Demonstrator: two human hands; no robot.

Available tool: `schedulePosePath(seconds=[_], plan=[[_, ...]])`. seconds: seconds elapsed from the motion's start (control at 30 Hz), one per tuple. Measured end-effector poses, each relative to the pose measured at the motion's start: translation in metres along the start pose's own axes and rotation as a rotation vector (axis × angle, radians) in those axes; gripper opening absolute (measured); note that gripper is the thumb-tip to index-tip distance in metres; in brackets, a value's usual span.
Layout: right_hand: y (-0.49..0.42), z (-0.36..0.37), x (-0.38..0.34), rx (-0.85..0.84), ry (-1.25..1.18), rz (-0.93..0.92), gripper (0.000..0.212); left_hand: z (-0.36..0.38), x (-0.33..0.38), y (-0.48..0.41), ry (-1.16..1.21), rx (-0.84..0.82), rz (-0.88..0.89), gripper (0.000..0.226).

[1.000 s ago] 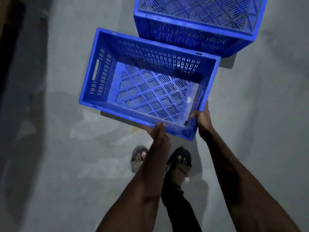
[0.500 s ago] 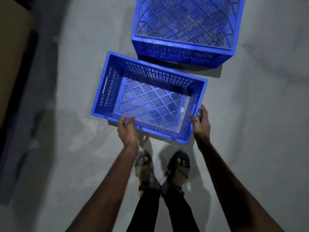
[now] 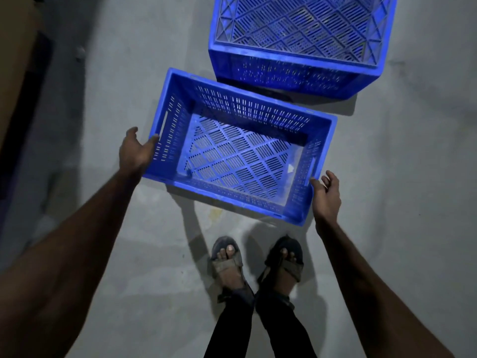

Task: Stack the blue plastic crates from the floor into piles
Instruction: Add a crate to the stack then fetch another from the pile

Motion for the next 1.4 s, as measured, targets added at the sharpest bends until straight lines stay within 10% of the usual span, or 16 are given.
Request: schedulePosePath(seconds=[0.27,0.63,1.07,1.4], plan=[[-0.001,0.028,0.007,-0.128,0.170,-0.079,0.095,0.052,-0.029,-0.023,0.015,-0.164,-0.028,0.105],[-0.065,-0.014,-0.013,-0.184,0.259,-0.049,0.091,0.086,-0.059,0.093,-0.054,-0.153,-0.105,0.119],[-0.087,-0.028,-0.036,-0.132,0.191,-0.058,0.075,0.060,-0.028,0.064,0.023,0.040,-0.025,0.080],[-0.143,-0.027,-0.017,-0.164,-0.208,0.171,0.057,0.074,-0.035,-0.016,0.290,-0.237,-0.210,0.056]])
Point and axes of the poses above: each hand's wrist, its own y-axis away from the middle knuckle, its own z-axis out of the palm, x = y × z, the point moved 10 cm from there along -y, towards the middle knuckle, and after that the axes turned 11 degrees about -z, right-handed, at the moved point
